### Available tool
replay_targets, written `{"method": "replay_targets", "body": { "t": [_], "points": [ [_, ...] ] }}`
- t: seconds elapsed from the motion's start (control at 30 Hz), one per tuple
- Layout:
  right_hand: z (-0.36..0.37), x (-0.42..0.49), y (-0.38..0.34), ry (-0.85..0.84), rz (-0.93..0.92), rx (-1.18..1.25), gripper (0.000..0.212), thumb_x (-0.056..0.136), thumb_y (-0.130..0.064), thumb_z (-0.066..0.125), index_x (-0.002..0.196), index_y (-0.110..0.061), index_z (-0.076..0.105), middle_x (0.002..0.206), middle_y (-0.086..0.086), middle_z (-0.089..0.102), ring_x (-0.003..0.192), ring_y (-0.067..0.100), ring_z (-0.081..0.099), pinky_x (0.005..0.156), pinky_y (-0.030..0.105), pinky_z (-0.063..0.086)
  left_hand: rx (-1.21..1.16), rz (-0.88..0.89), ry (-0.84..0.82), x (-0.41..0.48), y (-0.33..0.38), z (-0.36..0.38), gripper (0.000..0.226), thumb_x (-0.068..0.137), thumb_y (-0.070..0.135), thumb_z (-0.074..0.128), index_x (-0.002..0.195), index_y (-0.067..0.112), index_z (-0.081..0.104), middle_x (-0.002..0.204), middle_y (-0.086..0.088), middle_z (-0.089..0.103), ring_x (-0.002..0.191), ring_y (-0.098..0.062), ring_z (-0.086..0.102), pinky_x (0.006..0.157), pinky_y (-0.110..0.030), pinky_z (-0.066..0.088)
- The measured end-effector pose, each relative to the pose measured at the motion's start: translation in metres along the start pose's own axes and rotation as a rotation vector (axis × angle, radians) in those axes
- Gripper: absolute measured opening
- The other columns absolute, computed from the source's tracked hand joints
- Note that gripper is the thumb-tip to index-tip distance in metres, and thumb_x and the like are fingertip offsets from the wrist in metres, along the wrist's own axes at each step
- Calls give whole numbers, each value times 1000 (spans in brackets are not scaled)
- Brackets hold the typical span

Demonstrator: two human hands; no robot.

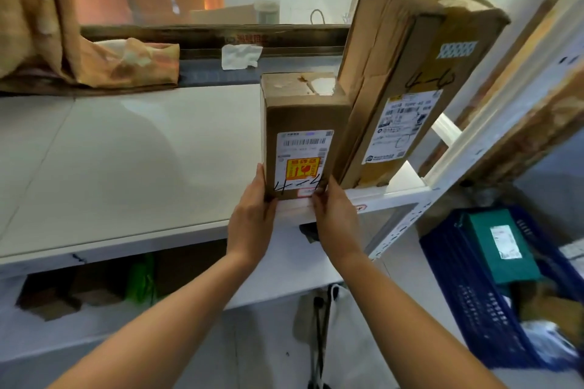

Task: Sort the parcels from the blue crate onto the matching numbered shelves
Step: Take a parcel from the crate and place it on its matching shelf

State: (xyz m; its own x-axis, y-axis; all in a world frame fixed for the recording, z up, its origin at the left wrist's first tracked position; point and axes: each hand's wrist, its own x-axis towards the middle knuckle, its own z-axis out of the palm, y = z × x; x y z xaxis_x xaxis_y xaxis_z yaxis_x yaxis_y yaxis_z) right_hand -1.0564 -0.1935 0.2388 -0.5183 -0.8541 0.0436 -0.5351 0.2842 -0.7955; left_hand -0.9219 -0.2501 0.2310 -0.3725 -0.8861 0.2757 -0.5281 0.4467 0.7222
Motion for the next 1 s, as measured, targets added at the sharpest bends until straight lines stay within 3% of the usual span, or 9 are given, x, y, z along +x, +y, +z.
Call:
{"method": "replay_targets", "body": {
  "t": [0.17, 0.33, 0.4, 0.47, 0.53, 0.67, 0.73, 0.83, 1.0],
  "points": [
    [-3, -10, 7, 60, -100, -85, 58, 100, -30, 41, 152, -25, 15, 130, 5, 59, 113, 22, 58, 99, 38, 48, 79, 19, -28, -1, -3, 1, 69, 95, 14, 51, 151, 15, 11, 144, -5, 46, 126, -22, 50, 99, -42, 49],
    [-14, -41, 16, 71, -191, -100, 55, 99, -25, 43, 150, -27, 21, 103, 1, 62, 75, 5, 55, 77, 21, 52, 141, -104, -60, -15, -1, 1, 79, 94, 31, 52, 151, 17, -1, 152, -9, 32, 136, -26, 38, 108, -43, 39],
    [-25, -51, 21, 4, -237, -186, 50, 99, -24, 42, 146, -31, 29, 100, -7, 59, 72, 4, 56, 73, 17, 49, 214, -138, -92, -26, 0, -2, 79, 94, 40, 47, 151, 19, -4, 159, -5, 13, 145, -24, 20, 115, -39, 21],
    [-44, -56, 23, -47, -341, -318, 35, 98, -22, 45, 132, -26, 50, 106, -6, 63, 84, 9, 63, 75, 15, 45, 347, -113, -84, -41, 5, -15, 77, 95, 47, 39, 151, 19, -6, 160, 0, -2, 147, -17, 0, 114, -31, 2],
    [-64, -60, 16, -81, -501, -449, 25, 95, -20, 48, 114, -19, 63, 111, 1, 66, 97, 16, 63, 82, 18, 45, 503, -62, -67, -61, 14, -38, 75, 96, 50, 33, 150, 19, -9, 159, 1, -10, 143, -12, -14, 114, -29, -6],
    [-107, -82, -17, -154, -800, -601, 24, 90, -23, 51, 107, -17, 67, 112, 2, 67, 106, 18, 59, 99, 33, 48, 809, -53, -119, -107, 52, -98, 73, 96, 53, 23, 147, 19, -17, 157, 1, -18, 145, -16, -17, 118, -33, -9],
    [-128, -91, -46, -226, -993, -679, 34, 89, -22, 55, 121, -16, 61, 126, 4, 62, 123, 22, 53, 110, 38, 38, 888, -69, -118, -127, 83, -128, 74, 96, 55, 20, 145, 18, -21, 157, 0, -21, 145, -17, -19, 119, -36, -9],
    [-154, -99, -122, -257, -1190, -798, 52, 94, -29, 45, 144, -16, 36, 151, 5, 36, 144, 23, 25, 120, 39, 18, 934, -145, 9, -143, 135, -191, 75, 94, 57, 18, 148, 16, -14, 158, -2, -17, 146, -18, -16, 120, -38, -6],
    [-190, -132, -281, -153, -1278, -649, 63, 94, -32, 45, 149, -12, 22, 159, 6, 19, 147, 20, 14, 119, 34, 4, 897, -319, 148, -160, 210, -342, 73, 95, 57, 21, 151, 17, -3, 160, -1, -8, 147, -18, -5, 119, -39, 2]
  ]
}}
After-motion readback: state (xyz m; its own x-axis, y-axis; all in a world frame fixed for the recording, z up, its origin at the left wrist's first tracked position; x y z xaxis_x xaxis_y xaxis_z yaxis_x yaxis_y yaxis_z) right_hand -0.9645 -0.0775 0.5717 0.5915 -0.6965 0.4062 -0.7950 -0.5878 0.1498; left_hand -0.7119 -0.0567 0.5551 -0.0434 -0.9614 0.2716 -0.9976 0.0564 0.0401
